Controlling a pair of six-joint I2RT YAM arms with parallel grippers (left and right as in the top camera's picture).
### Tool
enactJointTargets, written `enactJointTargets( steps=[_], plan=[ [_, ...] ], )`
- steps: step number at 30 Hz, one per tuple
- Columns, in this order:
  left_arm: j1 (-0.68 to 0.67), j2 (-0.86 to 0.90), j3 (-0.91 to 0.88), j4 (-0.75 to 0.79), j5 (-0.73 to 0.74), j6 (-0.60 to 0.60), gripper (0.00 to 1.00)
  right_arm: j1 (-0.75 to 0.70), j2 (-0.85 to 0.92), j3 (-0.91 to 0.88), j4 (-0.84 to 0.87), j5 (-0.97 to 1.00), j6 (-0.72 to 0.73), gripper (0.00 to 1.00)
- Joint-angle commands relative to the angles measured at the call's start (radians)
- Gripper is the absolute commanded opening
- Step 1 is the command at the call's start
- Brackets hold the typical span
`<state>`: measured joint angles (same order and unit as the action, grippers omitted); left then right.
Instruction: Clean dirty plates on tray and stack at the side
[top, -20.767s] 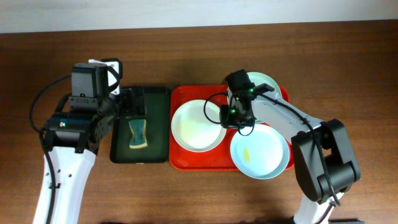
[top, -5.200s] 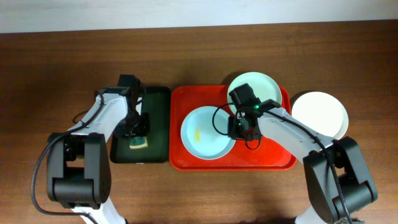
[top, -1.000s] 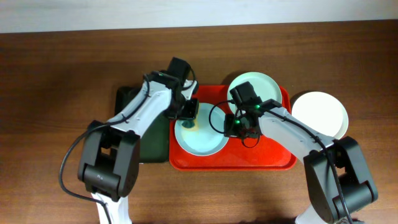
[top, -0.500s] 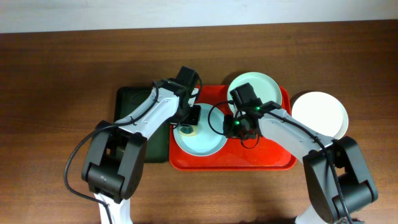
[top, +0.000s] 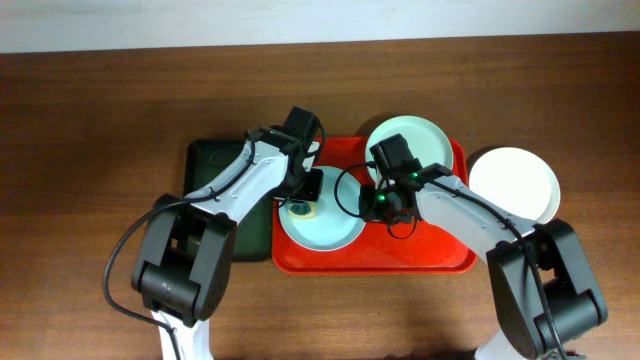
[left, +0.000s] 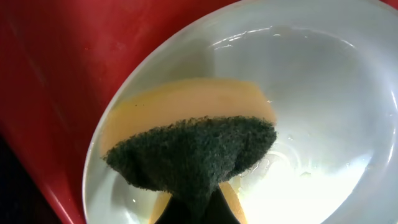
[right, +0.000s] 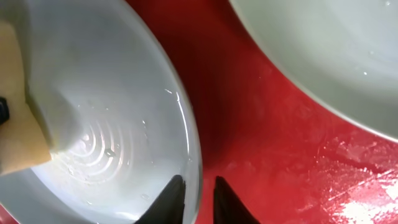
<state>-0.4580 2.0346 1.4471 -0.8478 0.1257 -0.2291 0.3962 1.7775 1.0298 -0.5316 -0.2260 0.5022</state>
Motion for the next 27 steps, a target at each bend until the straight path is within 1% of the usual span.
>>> enactJointTargets(
  steps=[1, 5, 7, 20, 21, 22, 23, 27],
  plan=[
    [-0.003, 0.0, -0.005, -0.001, 0.0, -0.01, 0.0, 0.003, -0.003, -0.011, 0.006, 0.013, 0.0, 0.15],
    [-0.003, 0.0, -0.005, -0.001, 0.0, -0.01, 0.0, 0.003, -0.002, -0.013, 0.006, 0.027, 0.0, 0.14],
    [-0.003, 0.0, -0.005, -0.001, 0.0, -0.01, 0.0, 0.003, -0.002, -0.013, 0.007, 0.027, 0.001, 0.12],
    [-0.003, 0.0, -0.005, -0.001, 0.0, -0.01, 0.0, 0.003, 0.027, -0.013, 0.016, 0.027, 0.004, 0.12],
    [-0.003, 0.0, -0.005, -0.001, 0.0, -0.01, 0.0, 0.003, 0.031, -0.013, 0.016, 0.027, 0.004, 0.11],
    [-0.003, 0.0, -0.005, -0.001, -0.002, -0.01, 0.0, 0.003, 0.032, -0.013, 0.017, 0.027, 0.004, 0.06],
    [-0.003, 0.0, -0.005, -0.001, -0.004, -0.01, 0.0, 0.003, 0.031, -0.012, 0.018, 0.027, 0.004, 0.04],
    [-0.003, 0.0, 0.014, -0.026, -0.036, -0.01, 0.0, 0.003, 0.029, -0.011, 0.015, 0.027, 0.004, 0.04]
  ],
)
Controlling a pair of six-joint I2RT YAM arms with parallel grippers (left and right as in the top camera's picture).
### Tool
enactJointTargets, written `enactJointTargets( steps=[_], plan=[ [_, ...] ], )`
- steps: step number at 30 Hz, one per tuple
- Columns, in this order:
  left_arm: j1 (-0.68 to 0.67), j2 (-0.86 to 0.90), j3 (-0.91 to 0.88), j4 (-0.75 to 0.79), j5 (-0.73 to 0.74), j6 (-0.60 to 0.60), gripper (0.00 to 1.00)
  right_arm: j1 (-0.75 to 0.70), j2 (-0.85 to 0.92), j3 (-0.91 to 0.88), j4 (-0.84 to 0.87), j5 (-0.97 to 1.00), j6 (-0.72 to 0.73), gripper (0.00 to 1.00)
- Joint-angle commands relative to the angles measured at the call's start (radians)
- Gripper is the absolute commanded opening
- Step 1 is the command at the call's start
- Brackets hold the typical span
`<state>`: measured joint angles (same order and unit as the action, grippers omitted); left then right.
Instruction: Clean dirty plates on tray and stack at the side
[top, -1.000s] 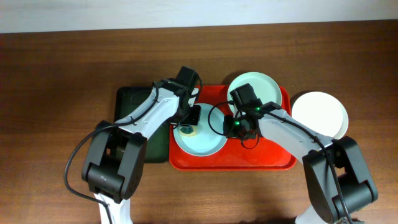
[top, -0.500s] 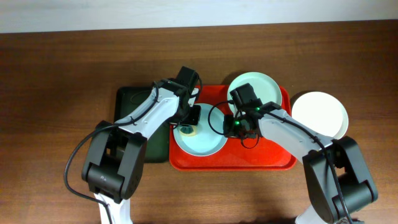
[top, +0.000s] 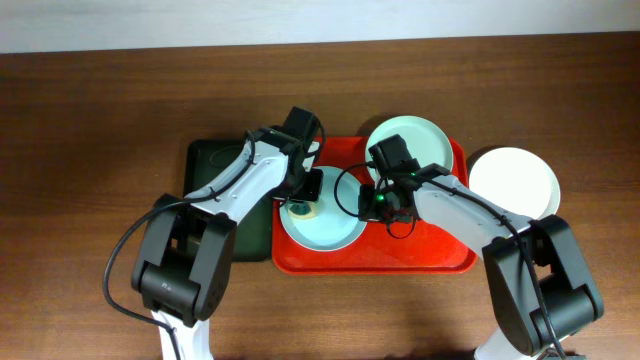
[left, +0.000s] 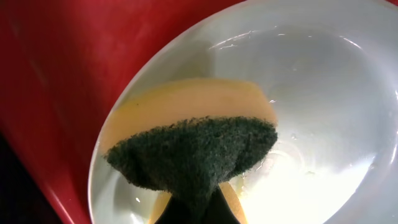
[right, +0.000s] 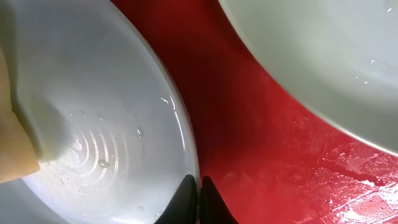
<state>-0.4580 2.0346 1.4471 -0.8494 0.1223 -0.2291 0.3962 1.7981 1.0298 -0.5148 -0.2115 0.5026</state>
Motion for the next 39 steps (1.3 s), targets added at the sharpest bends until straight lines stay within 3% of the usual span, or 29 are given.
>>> enactJointTargets(
  steps=[1, 16, 23, 29, 34, 39],
  plan=[
    [-0.003, 0.0, 0.029, -0.039, -0.05, -0.01, 0.0, 0.003, 0.008, -0.011, -0.003, 0.012, 0.003, 0.04],
    [-0.029, 0.063, 0.058, -0.079, -0.083, -0.034, 0.0, 0.003, 0.008, -0.011, -0.004, 0.013, 0.004, 0.04],
    [-0.085, 0.152, 0.058, -0.053, 0.002, -0.044, 0.0, 0.003, 0.008, -0.011, -0.004, 0.012, 0.004, 0.04],
    [-0.056, 0.152, 0.117, -0.055, 0.389, 0.078, 0.0, 0.003, 0.008, -0.011, -0.004, 0.012, 0.004, 0.04],
    [-0.003, 0.08, 0.208, -0.113, 0.342, 0.077, 0.0, 0.003, 0.008, -0.011, -0.009, 0.013, 0.003, 0.04],
    [0.021, 0.023, 0.216, -0.134, 0.134, 0.058, 0.0, 0.003, 0.008, -0.011, -0.011, 0.013, 0.004, 0.04]
  ],
)
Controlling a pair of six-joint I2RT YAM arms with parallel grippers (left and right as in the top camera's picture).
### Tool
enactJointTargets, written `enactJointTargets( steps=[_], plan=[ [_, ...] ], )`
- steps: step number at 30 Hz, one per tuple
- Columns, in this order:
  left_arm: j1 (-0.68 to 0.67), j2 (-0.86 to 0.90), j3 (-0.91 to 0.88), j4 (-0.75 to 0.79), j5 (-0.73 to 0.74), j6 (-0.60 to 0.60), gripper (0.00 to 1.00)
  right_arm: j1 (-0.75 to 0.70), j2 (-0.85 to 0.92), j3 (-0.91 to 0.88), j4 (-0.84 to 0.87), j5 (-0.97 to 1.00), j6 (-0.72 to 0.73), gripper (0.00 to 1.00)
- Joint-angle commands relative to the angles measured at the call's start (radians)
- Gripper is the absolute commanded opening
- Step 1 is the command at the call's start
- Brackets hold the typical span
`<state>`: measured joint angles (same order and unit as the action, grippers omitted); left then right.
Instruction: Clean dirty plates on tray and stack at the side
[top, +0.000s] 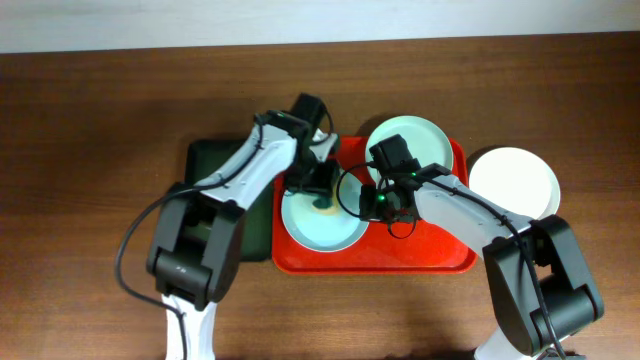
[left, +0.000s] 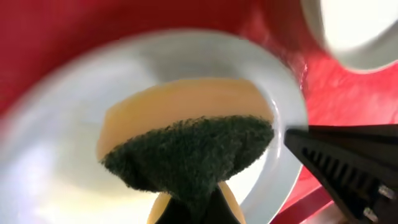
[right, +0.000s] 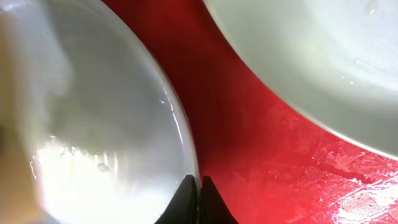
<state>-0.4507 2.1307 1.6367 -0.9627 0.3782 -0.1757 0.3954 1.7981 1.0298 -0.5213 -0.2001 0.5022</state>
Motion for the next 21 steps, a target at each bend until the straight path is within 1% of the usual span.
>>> enactJointTargets(
  steps=[1, 3, 5, 6, 8, 9, 12, 13, 14, 15, 17, 19, 20, 21],
  plan=[
    [0.008, -0.071, 0.02, -0.023, -0.148, 0.005, 0.0, 0.004, 0.008, -0.011, -0.005, 0.001, 0.004, 0.04],
    [-0.008, -0.07, -0.019, -0.013, -0.209, 0.004, 0.0, 0.003, 0.008, -0.011, -0.005, 0.001, 0.004, 0.04],
    [-0.027, -0.069, -0.074, 0.008, -0.286, -0.042, 0.0, 0.004, 0.008, -0.011, -0.005, 0.001, 0.004, 0.04],
    [-0.032, -0.069, -0.098, 0.024, -0.302, -0.061, 0.0, 0.004, 0.008, -0.011, -0.005, 0.001, 0.004, 0.04],
    [-0.045, -0.069, -0.182, 0.098, -0.304, -0.099, 0.0, 0.004, 0.008, -0.011, -0.005, 0.001, 0.004, 0.04],
    [-0.055, -0.069, -0.249, 0.149, -0.309, -0.143, 0.0, 0.003, 0.008, -0.011, -0.005, 0.001, 0.004, 0.04],
    [-0.057, -0.069, -0.334, 0.193, -0.316, -0.225, 0.01, 0.004, 0.008, -0.011, -0.005, 0.001, 0.004, 0.04],
    [-0.057, -0.069, -0.348, 0.196, -0.299, -0.24, 0.0, 0.004, 0.008, -0.011, -0.005, 0.001, 0.004, 0.04],
    [-0.057, -0.069, -0.357, 0.201, -0.253, -0.235, 0.0, 0.004, 0.008, -0.011, -0.005, 0.001, 0.004, 0.04],
    [-0.057, -0.069, -0.359, 0.204, -0.185, -0.209, 0.0, 0.004, 0.008, -0.011, -0.005, 0.001, 0.004, 0.04],
    [-0.056, -0.069, -0.352, 0.224, 0.008, -0.111, 0.0, 0.004, 0.008, -0.011, -0.005, 0.001, 0.004, 0.04],
    [-0.052, -0.069, -0.325, 0.213, 0.128, -0.076, 0.0, 0.004, 0.008, -0.011, -0.005, 0.001, 0.004, 0.04],
    [-0.048, -0.074, -0.298, 0.189, 0.129, -0.076, 0.0, 0.004, 0.008, -0.011, -0.005, 0.001, 0.004, 0.04],
    [-0.039, -0.082, -0.257, 0.159, 0.1, -0.076, 0.0, 0.004, 0.008, -0.011, -0.005, 0.001, 0.004, 0.04]
  ],
)
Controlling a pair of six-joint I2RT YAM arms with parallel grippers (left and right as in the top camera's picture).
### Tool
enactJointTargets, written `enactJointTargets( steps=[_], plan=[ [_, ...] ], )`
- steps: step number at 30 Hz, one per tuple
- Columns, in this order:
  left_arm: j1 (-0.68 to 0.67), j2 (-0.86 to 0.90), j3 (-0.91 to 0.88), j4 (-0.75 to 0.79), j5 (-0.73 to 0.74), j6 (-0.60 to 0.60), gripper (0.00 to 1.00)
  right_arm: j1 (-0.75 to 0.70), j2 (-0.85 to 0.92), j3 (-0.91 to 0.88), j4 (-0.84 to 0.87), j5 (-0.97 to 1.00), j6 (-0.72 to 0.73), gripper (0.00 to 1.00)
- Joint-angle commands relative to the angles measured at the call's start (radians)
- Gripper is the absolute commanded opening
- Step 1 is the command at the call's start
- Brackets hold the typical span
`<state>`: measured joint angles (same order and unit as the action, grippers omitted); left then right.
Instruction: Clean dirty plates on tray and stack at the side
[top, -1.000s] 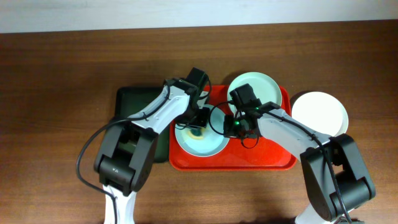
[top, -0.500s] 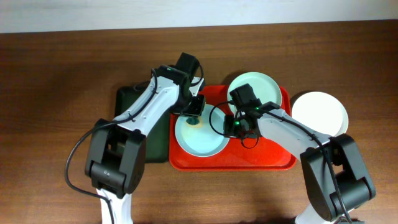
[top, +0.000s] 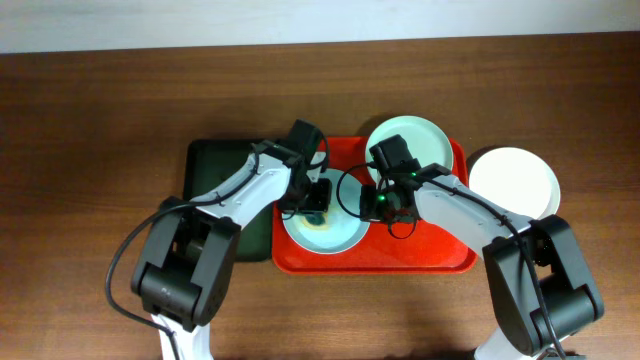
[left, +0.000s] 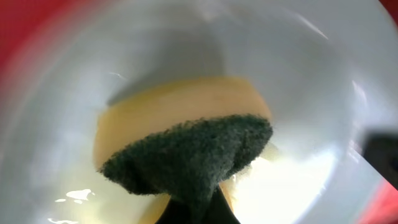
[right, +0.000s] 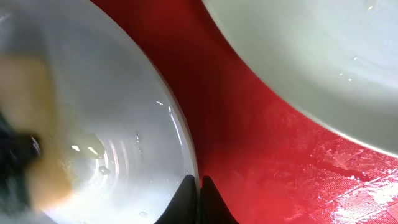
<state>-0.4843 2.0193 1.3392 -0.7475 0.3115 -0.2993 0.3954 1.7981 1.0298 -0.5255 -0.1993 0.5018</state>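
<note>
A red tray (top: 420, 255) holds two pale plates. On the near-left plate (top: 335, 238) my left gripper (top: 314, 197) is shut on a yellow sponge with a dark green scrub face (left: 186, 155), pressed into the wet plate (left: 311, 81). My right gripper (right: 198, 186) is shut on that plate's right rim (right: 186, 143), seen from above at the gripper (top: 381, 205). The second plate (top: 420, 140) lies at the tray's far right. A white plate (top: 515, 183) rests on the table right of the tray.
A dark green mat (top: 215, 160) lies on the wooden table (top: 100, 120) just left of the tray, under my left arm. The far plate's edge (right: 323, 74) and wet red tray floor (right: 261, 149) fill the right wrist view.
My left gripper has moved the sponge from the far part of the plate back toward its middle, nearer me. My right gripper still pinches the rim in the same place.
The left gripper held the sponge on the plate's left part while the right jaws stood slightly apart at the rim. The right jaws then shut on the rim. The sponge was later at the plate's far side, and now at its middle.
</note>
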Motion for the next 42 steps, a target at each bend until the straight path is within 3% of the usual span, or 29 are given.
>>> enactJointTargets(
  steps=[1, 7, 16, 24, 30, 32, 35, 42],
  plan=[
    [0.001, 0.02, 0.071, -0.076, 0.142, 0.047, 0.0, 0.004, 0.008, -0.012, -0.001, 0.0, 0.004, 0.04],
    [0.03, -0.058, 0.19, -0.15, -0.057, -0.003, 0.0, 0.004, 0.008, -0.012, -0.001, 0.0, 0.004, 0.04],
    [0.028, -0.021, 0.107, -0.166, -0.205, -0.025, 0.0, 0.003, 0.008, -0.012, -0.001, 0.0, 0.004, 0.04],
    [0.026, 0.093, 0.098, -0.147, -0.197, -0.074, 0.0, 0.004, 0.008, -0.012, -0.001, 0.0, 0.004, 0.04],
    [0.029, 0.12, 0.108, -0.108, 0.192, 0.048, 0.0, 0.004, 0.008, -0.012, 0.0, 0.0, 0.005, 0.04],
    [0.042, 0.109, 0.143, -0.127, 0.232, 0.047, 0.0, 0.004, 0.008, -0.012, -0.001, 0.0, 0.005, 0.04],
    [0.059, 0.074, 0.192, -0.146, 0.213, 0.047, 0.0, 0.004, 0.008, -0.012, -0.001, 0.0, 0.005, 0.04],
    [0.048, 0.004, 0.209, -0.184, -0.06, 0.023, 0.0, 0.004, 0.008, -0.012, -0.001, 0.0, 0.005, 0.04]
  ],
)
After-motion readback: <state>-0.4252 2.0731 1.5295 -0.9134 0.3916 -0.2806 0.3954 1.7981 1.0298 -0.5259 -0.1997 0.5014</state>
